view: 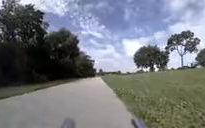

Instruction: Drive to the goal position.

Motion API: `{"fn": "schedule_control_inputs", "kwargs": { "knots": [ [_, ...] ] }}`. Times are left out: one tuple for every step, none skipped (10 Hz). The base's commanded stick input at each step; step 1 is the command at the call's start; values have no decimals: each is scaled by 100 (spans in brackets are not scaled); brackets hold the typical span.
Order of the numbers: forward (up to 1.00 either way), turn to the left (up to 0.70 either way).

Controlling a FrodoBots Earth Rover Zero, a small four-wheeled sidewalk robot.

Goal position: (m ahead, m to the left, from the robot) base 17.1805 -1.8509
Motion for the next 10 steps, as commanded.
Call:
{"fn": "schedule_control_inputs", "kwargs": {
  "knots": [
    [69, 23],
    [69, 30],
    [69, 12],
    [69, 5],
    [69, 9],
    [69, 13],
    [69, 13],
    [69, 9],
    [69, 10],
    [69, 26]
  ]
}}
